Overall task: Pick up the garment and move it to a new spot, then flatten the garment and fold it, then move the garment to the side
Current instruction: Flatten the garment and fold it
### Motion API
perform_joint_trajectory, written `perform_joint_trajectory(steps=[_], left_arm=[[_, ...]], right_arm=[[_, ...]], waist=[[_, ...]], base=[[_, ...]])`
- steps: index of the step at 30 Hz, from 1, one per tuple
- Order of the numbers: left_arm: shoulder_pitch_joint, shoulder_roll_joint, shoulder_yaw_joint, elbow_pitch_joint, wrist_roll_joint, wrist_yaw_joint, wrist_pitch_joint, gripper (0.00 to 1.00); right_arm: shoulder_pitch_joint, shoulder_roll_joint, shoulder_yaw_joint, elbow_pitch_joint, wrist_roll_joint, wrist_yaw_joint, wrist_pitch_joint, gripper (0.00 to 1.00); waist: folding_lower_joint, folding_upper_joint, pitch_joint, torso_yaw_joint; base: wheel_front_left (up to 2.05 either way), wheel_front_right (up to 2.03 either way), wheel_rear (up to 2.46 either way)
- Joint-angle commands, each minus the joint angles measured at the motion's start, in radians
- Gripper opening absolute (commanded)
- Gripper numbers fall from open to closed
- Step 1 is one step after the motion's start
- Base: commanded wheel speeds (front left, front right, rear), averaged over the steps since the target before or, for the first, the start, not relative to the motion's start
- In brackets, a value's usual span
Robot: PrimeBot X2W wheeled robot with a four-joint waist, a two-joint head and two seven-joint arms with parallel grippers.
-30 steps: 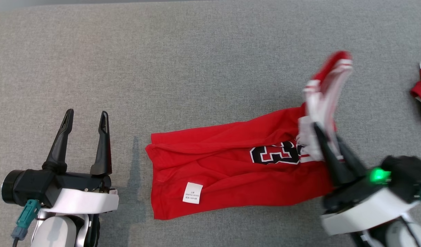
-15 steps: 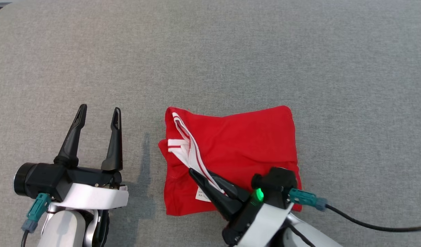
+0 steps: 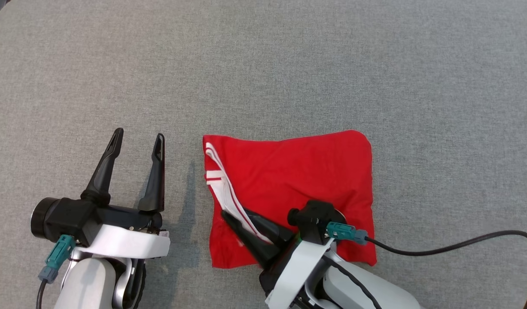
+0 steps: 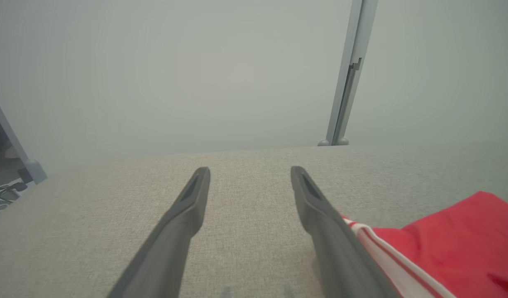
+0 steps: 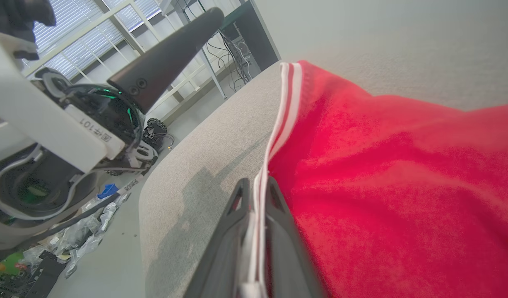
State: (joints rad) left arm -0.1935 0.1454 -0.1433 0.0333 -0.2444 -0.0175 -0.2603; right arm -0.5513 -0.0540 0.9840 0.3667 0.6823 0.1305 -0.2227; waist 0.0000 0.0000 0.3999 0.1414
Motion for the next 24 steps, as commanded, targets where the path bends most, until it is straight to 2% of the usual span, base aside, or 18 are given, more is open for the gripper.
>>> perform_joint_trajectory(steps=[1,6,10,17,24], left_arm=[[-0.018,0.002,0.003,0.002,0.007,-0.005,-0.005,1.0],[-0.017,-0.001,0.015,0.009,0.013,-0.014,-0.005,1.0],[-0.015,0.001,0.03,0.01,0.017,-0.015,-0.005,1.0],[0.002,0.007,0.066,-0.001,0.02,-0.007,-0.005,1.0],[0.02,0.005,0.104,-0.017,0.022,0.009,-0.005,1.0]], right_arm=[[-0.014,0.0,0.009,0.006,0.021,0.001,-0.012,1.0],[-0.044,0.0,0.07,-0.052,0.117,0.001,-0.037,1.0],[-0.024,-0.003,0.026,-0.137,0.121,0.001,-0.045,1.0],[0.12,-0.063,-0.279,-0.356,0.017,0.001,-0.044,1.0],[0.261,-0.099,-0.59,-0.458,-0.117,0.001,-0.042,1.0]], waist=[[0.0,0.0,0.0,0.0],[0.0,0.0,0.0,-0.014],[0.0,0.0,-0.004,-0.032],[0.0,0.0,-0.022,-0.066],[0.0,0.0,-0.048,-0.093]], base=[[0.0,0.0,0.0],[0.0,0.0,0.0],[0.0,0.0,0.0],[0.0,0.0,0.0],[0.0,0.0,0.0]])
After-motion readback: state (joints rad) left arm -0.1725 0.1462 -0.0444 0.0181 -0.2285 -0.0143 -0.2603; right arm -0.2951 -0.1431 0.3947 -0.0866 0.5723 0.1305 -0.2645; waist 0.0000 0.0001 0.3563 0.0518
